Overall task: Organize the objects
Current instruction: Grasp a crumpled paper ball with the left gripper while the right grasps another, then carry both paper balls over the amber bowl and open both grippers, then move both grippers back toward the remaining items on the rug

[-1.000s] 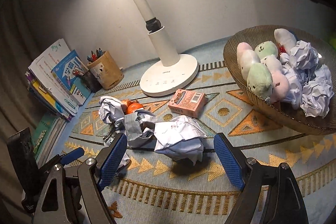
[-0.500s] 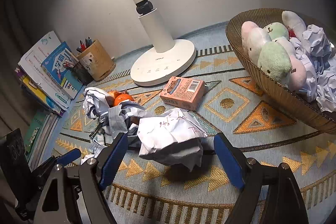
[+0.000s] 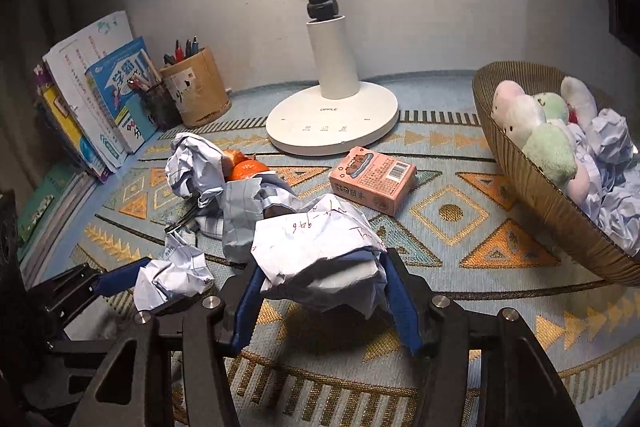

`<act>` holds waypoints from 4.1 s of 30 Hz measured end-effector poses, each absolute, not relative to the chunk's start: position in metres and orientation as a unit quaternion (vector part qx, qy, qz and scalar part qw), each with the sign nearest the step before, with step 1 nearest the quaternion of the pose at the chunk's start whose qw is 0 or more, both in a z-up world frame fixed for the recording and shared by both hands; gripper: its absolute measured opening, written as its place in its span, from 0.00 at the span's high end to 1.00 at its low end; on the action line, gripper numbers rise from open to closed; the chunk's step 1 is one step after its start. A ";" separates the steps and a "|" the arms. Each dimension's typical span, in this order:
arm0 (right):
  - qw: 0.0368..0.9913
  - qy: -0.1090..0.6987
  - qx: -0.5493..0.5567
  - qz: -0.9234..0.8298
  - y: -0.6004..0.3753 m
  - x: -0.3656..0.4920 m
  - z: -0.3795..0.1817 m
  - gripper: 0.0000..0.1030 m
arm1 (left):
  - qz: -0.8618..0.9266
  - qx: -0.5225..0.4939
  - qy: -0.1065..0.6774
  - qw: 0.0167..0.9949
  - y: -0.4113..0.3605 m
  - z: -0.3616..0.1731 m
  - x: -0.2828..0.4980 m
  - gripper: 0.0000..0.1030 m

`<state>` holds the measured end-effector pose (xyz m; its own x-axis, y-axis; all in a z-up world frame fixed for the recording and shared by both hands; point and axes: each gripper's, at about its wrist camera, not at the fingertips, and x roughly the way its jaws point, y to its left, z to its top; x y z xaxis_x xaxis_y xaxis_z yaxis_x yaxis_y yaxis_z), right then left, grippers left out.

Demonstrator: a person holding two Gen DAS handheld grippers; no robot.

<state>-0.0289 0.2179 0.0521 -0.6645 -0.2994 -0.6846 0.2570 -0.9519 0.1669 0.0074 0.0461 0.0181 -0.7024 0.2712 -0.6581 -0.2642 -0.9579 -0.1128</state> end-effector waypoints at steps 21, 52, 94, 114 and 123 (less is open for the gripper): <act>0.116 -0.117 0.278 -0.946 0.315 0.033 0.139 0.46 | 0.932 -0.312 0.030 0.185 0.085 0.074 0.026 0.47; -0.061 -0.115 0.235 -0.963 0.458 -0.047 0.155 0.46 | 0.897 -0.297 -0.036 0.324 0.281 0.082 -0.111 0.47; -0.402 -0.130 0.016 -0.906 0.495 0.039 0.149 0.02 | 0.911 -0.260 -0.025 0.320 0.247 0.111 -0.053 0.01; -0.002 -0.020 0.225 -0.974 0.279 0.044 0.153 0.00 | 0.959 -0.261 -0.064 0.091 -0.042 0.138 0.041 0.01; 0.157 -0.023 0.270 -0.950 0.181 0.052 0.174 0.00 | 0.961 -0.247 -0.114 0.038 -0.107 0.160 0.039 0.01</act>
<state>0.0520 0.1809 0.1736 -0.8048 -0.3098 -0.5063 0.2855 -0.9499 0.1275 0.0389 -0.1075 0.1598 -0.8747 0.1294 -0.4670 -0.0163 -0.9710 -0.2385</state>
